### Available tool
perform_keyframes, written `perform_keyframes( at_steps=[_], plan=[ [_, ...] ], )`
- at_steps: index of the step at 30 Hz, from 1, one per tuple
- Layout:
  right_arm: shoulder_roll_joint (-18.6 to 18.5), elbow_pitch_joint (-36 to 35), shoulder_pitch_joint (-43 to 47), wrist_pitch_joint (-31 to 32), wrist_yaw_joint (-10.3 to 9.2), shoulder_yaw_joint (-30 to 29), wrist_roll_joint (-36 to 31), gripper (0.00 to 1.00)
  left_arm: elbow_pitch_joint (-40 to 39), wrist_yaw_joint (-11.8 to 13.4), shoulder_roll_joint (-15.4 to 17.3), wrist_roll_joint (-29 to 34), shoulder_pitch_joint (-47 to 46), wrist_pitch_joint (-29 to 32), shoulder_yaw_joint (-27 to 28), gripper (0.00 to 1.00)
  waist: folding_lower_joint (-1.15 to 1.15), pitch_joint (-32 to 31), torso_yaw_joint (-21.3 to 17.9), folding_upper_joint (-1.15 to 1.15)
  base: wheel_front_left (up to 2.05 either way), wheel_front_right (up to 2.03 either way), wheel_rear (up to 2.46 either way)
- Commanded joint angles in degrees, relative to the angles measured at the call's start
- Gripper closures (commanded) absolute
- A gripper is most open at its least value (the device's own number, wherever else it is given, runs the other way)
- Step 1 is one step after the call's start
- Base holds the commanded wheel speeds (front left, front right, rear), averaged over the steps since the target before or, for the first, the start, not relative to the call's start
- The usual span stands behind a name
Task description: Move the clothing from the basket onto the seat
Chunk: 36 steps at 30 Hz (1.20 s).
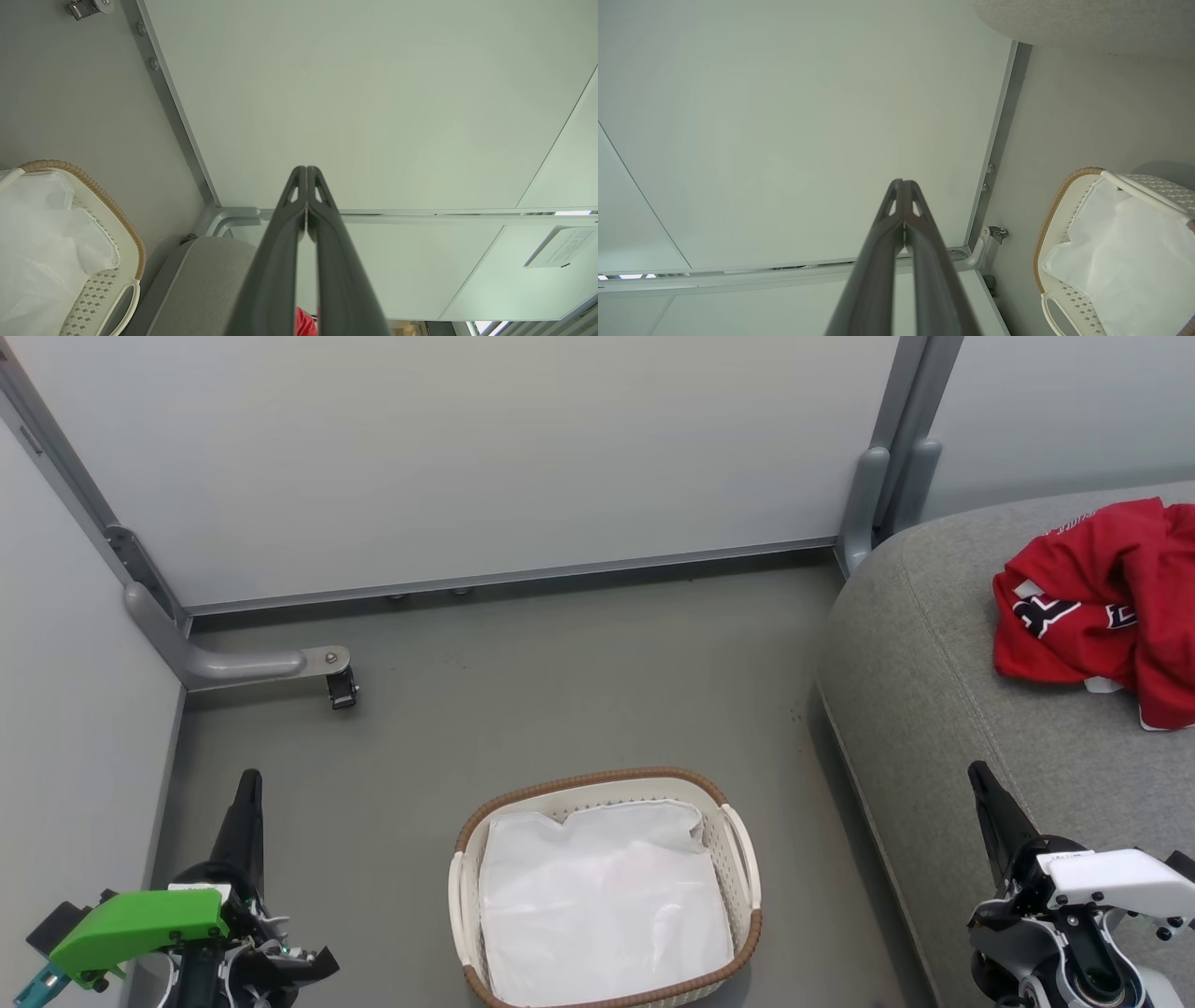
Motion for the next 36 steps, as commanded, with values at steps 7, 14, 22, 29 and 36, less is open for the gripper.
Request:
perform_keyframes(
  at_steps=[7,14,22,29,36],
  plan=[
    [-0.34,-0.21,-0.37,0.17,0.0,-0.11,0.22,1.0,-0.13,-0.3,0.01,-0.18,-0.58,0.18,0.11,1.0,0.0,0.0,0.0,0.0,0.0,0.0,0.0],
    [-0.34,-0.21,-0.37,0.17,0.0,-0.11,0.22,1.0,-0.13,-0.3,0.01,-0.18,-0.58,0.18,0.11,1.0,0.0,0.0,0.0,0.0,0.0,0.0,0.0],
    [-0.34,-0.21,-0.36,0.17,0.0,-0.11,0.22,1.0,-0.13,-0.31,0.01,-0.18,-0.58,0.17,0.1,1.0,0.0,0.0,0.0,0.0,0.0,0.0,0.0],
    [-0.34,-0.21,-0.36,0.16,0.0,-0.11,0.22,1.0,-0.13,-0.31,0.01,-0.19,-0.58,0.17,0.1,1.0,0.0,0.0,0.0,0.0,0.0,0.0,0.0],
    [-0.34,-0.21,-0.36,0.16,0.0,-0.11,0.22,1.0,-0.13,-0.31,0.01,-0.19,-0.58,0.17,0.1,1.0,0.0,0.0,0.0,0.0,0.0,0.0,0.0]
  ],
)
